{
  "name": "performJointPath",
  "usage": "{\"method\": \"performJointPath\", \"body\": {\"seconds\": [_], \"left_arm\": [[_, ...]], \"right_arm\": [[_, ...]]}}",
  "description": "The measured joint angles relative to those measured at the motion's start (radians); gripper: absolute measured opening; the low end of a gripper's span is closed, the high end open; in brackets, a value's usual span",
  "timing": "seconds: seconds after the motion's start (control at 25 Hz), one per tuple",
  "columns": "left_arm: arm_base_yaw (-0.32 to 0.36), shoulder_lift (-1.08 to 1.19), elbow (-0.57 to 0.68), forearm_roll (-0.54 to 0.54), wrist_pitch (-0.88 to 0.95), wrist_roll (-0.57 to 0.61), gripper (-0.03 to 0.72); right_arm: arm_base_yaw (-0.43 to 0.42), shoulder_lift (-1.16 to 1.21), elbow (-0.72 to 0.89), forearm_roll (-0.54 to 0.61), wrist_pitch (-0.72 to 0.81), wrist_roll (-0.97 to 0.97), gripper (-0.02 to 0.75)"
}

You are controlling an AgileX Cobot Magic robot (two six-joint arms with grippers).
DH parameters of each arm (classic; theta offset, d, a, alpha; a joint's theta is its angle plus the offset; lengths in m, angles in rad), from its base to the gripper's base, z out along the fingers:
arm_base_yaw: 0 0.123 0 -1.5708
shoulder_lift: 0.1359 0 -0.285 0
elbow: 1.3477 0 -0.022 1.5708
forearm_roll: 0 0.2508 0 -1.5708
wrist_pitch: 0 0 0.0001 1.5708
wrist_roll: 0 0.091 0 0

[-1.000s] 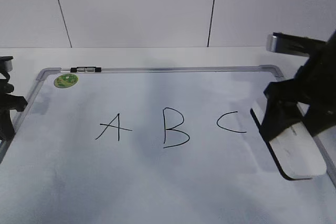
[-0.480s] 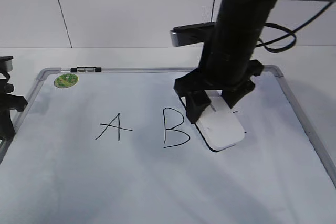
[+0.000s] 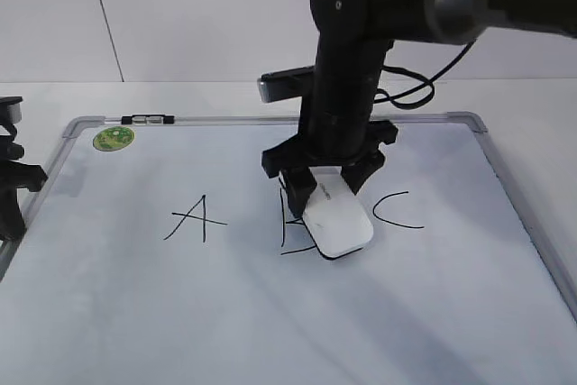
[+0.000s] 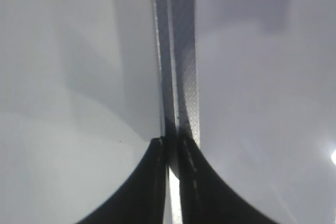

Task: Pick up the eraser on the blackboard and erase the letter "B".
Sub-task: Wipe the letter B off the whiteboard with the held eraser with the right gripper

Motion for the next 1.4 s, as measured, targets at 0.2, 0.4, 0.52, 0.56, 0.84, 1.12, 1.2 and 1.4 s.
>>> {"method": "performJointPath", "body": {"seconds": [0.2,0.4,0.52,0.56,0.84,1.12,1.2,1.4], "left_arm": [[0.000,0.000,0.000,0.000,0.000,0.000,0.025],[0.000,0.000,0.000,0.004,0.000,0.000,0.025],[0.000,0.000,0.000,0.010,0.000,0.000,0.025],[0.000,0.000,0.000,0.012,0.000,0.000,0.026],[0.000,0.002,-0.001,0.014,0.003,0.000,0.026],[0.000,0.002,-0.001,0.027,0.016,0.000,0.027],[0.000,0.002,-0.001,0.029,0.018,0.000,0.027],[0.000,0.002,-0.002,0.043,0.032,0.000,0.028]], "right_arm": [[0.006,0.067,-0.012,-0.008,0.005,0.002,0.524],[0.029,0.098,-0.038,-0.039,0.034,0.012,0.524],[0.031,0.115,-0.049,-0.042,0.047,0.014,0.524],[0.031,0.117,-0.051,-0.042,0.049,0.014,0.524],[0.042,0.130,-0.064,-0.046,0.062,0.014,0.524],[0.132,0.146,-0.103,-0.087,0.063,-0.006,0.524],[0.161,0.149,-0.108,-0.087,0.056,-0.008,0.524],[0.189,0.154,-0.114,-0.087,0.052,-0.010,0.524]]}}
